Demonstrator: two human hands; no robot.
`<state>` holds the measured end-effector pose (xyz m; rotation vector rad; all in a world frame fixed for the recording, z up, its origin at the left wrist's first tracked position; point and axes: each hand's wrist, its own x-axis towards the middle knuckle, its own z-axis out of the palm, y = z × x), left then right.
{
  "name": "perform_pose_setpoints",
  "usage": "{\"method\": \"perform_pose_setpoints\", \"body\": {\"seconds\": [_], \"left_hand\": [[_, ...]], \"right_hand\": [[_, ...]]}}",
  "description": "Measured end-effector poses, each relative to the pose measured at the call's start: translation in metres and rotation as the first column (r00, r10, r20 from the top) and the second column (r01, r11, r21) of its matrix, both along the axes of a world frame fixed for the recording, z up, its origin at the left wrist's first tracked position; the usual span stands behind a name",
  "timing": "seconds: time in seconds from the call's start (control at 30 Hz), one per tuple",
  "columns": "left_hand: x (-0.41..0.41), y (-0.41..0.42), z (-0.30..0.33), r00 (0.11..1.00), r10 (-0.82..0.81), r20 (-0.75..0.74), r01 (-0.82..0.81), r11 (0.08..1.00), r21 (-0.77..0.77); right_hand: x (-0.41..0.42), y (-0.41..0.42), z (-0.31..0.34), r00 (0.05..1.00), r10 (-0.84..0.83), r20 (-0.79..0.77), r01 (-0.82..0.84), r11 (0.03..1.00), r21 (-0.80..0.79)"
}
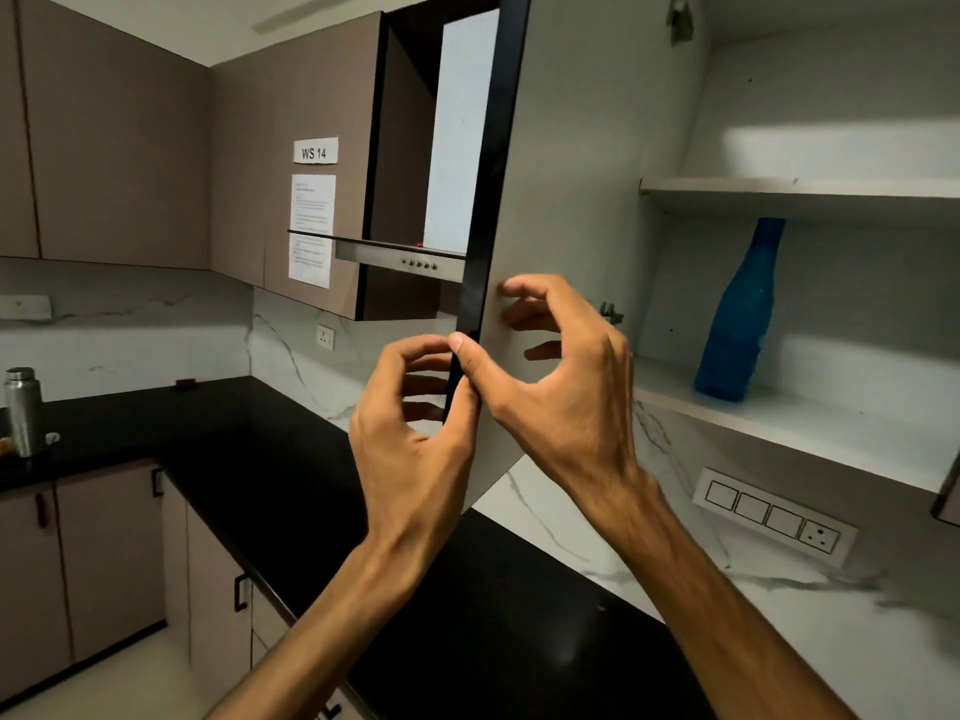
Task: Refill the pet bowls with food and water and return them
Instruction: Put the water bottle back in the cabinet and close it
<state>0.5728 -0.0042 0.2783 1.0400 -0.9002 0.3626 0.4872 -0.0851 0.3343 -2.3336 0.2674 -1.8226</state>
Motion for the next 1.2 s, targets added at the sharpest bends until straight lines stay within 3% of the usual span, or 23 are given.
{"method": "perform_pose_setpoints", "body": {"seconds": [0.73, 1.2], "left_hand": [[-0.108, -0.047, -0.003, 0.947, -0.282, 0.153, 0.291, 0.956, -0.044], [-0.19, -0.116, -0.012, 0.85, -0.422, 0.314, 0.437, 0.899, 0.027]], "right_hand": [[-0.128, -0.017, -0.008, 0.98, -0.161, 0.117, 0.153, 0.985, 0.076], [-0.22, -0.067, -0.022, 0.926, -0.315, 0.205, 0.303, 0.949, 0.089]]}}
